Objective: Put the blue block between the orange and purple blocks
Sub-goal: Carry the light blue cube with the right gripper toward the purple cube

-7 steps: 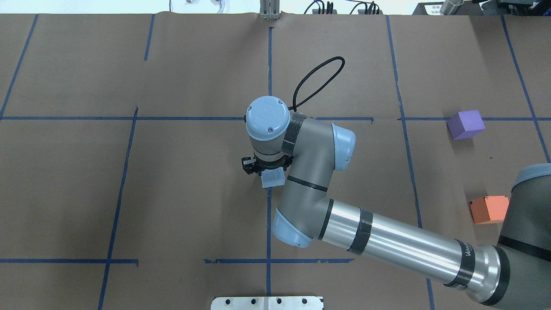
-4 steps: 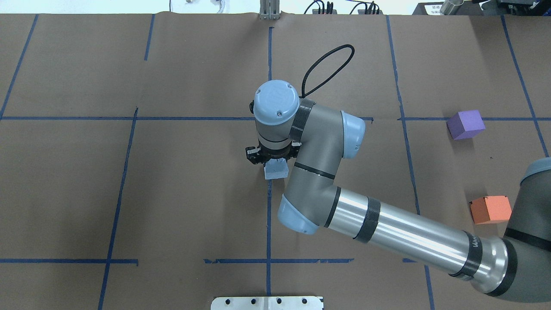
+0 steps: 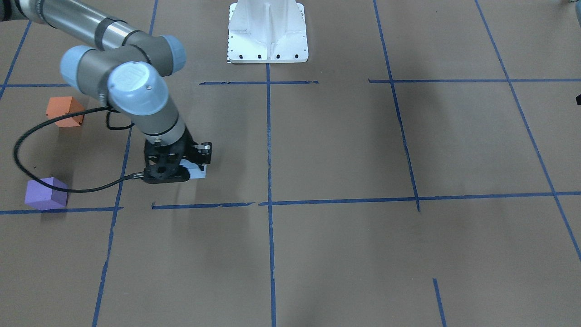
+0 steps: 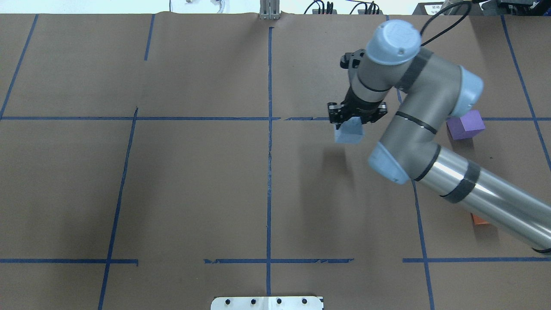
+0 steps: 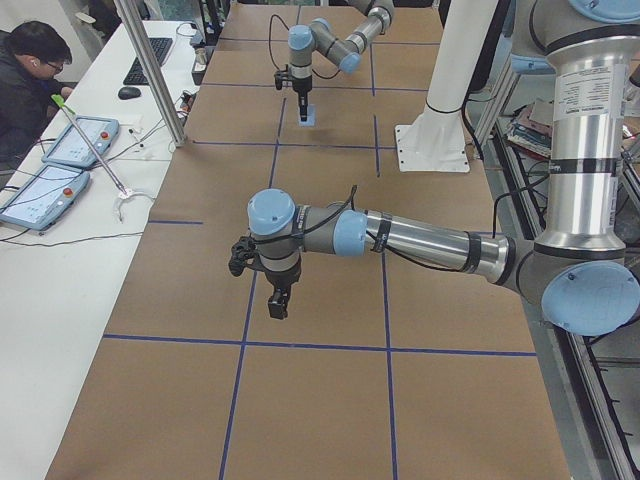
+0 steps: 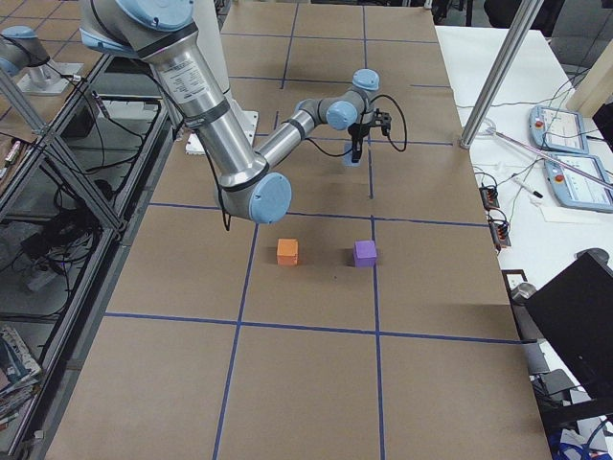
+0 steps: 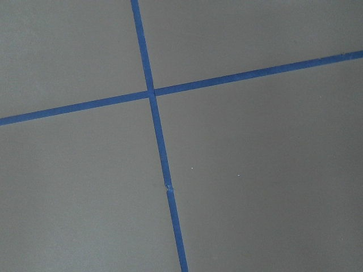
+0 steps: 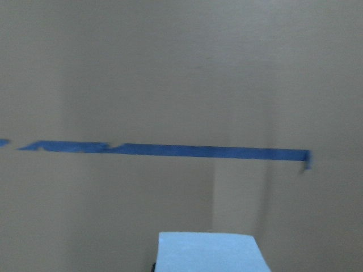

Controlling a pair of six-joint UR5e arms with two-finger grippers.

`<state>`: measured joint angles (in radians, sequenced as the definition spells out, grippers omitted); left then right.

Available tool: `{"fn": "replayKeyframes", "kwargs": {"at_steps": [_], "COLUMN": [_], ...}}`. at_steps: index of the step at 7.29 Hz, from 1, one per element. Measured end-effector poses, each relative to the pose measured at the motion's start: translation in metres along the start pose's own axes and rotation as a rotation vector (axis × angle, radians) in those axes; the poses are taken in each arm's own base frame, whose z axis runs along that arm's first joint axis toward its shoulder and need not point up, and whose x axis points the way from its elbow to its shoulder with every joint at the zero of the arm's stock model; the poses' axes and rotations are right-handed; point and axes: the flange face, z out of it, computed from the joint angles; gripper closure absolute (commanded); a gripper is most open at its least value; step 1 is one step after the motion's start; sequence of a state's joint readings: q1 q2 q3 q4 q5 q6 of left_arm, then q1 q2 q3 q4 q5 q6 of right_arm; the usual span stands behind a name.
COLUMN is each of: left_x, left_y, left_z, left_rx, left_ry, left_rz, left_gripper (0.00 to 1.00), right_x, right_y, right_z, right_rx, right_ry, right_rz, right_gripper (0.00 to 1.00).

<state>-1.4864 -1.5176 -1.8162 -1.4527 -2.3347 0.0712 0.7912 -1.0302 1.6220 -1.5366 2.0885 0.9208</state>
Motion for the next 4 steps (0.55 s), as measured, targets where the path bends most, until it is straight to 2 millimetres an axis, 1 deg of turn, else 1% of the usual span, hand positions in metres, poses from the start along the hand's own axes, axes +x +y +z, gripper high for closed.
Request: {"fn": "replayKeyframes", "kwargs": {"at_steps": [1, 2, 3, 4], "left_x": [0.000, 0.001, 0.001, 0.002], "left_y": [0.000, 0.000, 0.000, 0.000], "left_z": [0.000, -0.001, -0.002, -0.002], "left_rx": [0.001, 0.002, 0.003, 0.004], "left_ry": [0.000, 0.000, 0.000, 0.000], "left_rz": [0.000, -0.001, -0.005, -0.009], "left_gripper": [0.00, 0.00, 0.00, 0.00], "right_x": [0.069, 0.131, 0.188, 0.236], "right_y": [0.005, 0.020, 0.043, 0.068], "right_z": [-0.003, -0.006, -0.003, 0.003], "right_rx": [0.000, -0.004, 0.000, 0.013], "right_ry": [0.028, 0.044, 0.039, 0.026], "right_rz": [-0.032, -0.046, -0.056, -0.061], "right_gripper": [0.67, 0.67, 0.67, 0.66]}}
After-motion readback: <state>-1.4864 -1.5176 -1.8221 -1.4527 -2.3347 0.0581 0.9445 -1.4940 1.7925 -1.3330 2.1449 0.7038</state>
